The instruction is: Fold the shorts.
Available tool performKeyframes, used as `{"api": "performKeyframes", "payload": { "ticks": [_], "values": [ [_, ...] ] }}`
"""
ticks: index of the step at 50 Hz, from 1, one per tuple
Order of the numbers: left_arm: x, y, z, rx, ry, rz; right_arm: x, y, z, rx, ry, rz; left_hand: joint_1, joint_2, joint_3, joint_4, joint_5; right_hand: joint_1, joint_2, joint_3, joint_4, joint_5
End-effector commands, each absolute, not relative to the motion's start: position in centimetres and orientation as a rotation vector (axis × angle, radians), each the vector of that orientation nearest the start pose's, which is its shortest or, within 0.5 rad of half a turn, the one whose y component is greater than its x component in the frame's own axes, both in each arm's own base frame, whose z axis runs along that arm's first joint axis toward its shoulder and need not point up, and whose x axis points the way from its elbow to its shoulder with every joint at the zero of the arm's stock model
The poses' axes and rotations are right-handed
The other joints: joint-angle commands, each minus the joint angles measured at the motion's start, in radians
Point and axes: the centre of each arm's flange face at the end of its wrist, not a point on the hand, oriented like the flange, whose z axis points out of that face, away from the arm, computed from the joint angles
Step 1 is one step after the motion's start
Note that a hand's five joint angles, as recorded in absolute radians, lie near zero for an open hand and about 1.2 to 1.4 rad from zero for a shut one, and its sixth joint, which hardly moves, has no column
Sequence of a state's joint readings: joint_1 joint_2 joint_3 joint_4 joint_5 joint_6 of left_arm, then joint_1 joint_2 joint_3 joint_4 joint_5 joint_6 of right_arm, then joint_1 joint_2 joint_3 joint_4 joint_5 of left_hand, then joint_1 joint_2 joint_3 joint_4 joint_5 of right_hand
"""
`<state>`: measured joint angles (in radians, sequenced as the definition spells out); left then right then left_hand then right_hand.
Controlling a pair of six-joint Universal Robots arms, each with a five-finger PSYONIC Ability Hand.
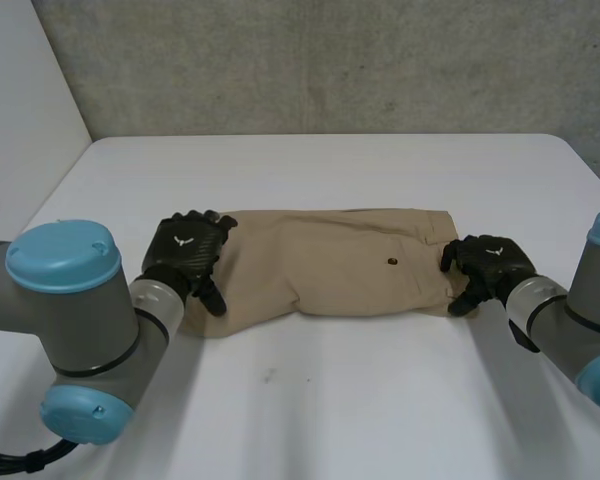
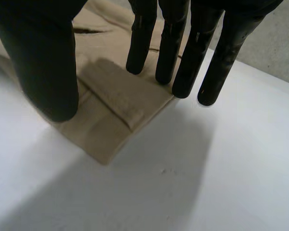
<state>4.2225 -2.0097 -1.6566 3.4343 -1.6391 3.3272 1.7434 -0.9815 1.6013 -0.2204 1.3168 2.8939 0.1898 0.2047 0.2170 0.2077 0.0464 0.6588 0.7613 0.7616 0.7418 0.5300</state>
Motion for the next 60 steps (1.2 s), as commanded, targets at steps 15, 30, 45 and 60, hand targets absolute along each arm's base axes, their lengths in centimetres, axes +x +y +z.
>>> {"api": "performKeyframes", "payload": {
  "ticks": [15, 30, 45, 60],
  "values": [
    [-27.0, -25.9, 16.3, 0.753, 2.445, -2.020, 16.9, -34.7, 18.7, -1.364, 2.489, -2.040, 0.003, -0.012, -0.024, -0.015, -0.028, 0.738, 0.635, 0.635, 0.654, 0.692],
    [-27.6, -26.6, 20.0, 0.709, 2.344, -2.184, 33.8, -25.2, 20.6, -1.805, 1.641, -2.038, -0.014, -0.029, -0.042, -0.032, -0.046, 0.738, 0.635, 0.635, 0.654, 0.692],
    [-29.4, -29.6, 24.1, 0.628, 2.255, -2.368, 36.9, -21.8, 19.0, -1.528, 1.513, -1.654, -0.014, -0.029, -0.042, -0.032, -0.046, -0.459, -0.561, -0.561, -0.542, -0.504],
    [-35.5, -27.5, 20.3, 0.791, 2.543, -2.231, 32.1, -30.6, 22.2, -0.806, 1.966, -1.590, 0.012, -0.003, -0.015, -0.006, -0.019, -0.484, -0.587, -0.587, -0.567, -0.530]
  ]
}}
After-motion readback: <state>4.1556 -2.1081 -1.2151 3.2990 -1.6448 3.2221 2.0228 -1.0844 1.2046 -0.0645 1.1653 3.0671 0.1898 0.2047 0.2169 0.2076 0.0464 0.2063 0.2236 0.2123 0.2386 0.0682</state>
